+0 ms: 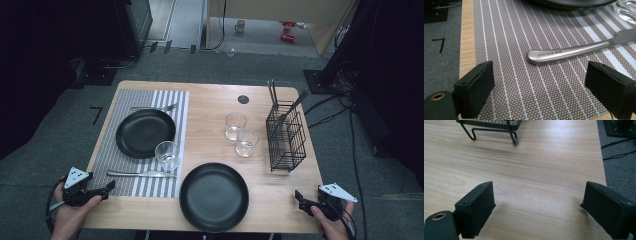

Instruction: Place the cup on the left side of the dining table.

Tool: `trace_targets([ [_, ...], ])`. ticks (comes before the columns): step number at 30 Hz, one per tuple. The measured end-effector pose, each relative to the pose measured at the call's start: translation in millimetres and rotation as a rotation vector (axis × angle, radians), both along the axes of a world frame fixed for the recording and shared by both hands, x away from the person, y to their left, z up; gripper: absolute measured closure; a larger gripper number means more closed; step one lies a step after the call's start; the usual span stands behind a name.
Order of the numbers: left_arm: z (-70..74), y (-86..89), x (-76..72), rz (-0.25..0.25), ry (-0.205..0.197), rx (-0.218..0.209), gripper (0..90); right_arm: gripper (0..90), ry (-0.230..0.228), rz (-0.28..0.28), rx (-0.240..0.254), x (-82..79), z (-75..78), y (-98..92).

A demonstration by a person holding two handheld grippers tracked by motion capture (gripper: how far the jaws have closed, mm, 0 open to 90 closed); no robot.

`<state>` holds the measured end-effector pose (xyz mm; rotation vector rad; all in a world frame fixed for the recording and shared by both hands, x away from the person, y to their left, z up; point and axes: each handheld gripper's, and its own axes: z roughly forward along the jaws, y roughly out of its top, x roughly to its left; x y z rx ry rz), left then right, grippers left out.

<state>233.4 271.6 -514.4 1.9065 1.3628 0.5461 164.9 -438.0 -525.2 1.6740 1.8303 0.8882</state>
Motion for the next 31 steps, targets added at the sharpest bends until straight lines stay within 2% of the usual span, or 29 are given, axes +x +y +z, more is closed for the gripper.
trace_targets([
  [3,-0.8,-1.6,-0.6,-0.003,0.02,0.021,9.3,9.7,0.007,0.005,-0.03,0.7,-2.6,3.0],
  [10,-2.6,-2.2,-0.9,-0.003,0.024,0.024,9.3,8.5,0.01,0.008,-0.033,0.2,-3.1,4.2],
  [11,-3.0,-3.6,-1.2,-0.001,0.021,0.035,9.3,8.5,0.01,0.008,-0.033,0.2,-3.1,4.2],
  [13,-4.2,-9.7,-2.7,-0.006,0.012,0.085,9.6,4.9,0.011,0.019,-0.034,-0.4,-3.9,4.9],
  [24,-4.3,-9.9,-2.8,0.003,0.014,0.079,10.0,4.0,0.0,0.019,-0.036,-2.2,-5.3,6.9],
  [31,-4.3,-10.2,-2.4,0.008,0.013,0.077,10.1,3.8,0.015,0.017,-0.035,0.0,-4.1,7.9],
])
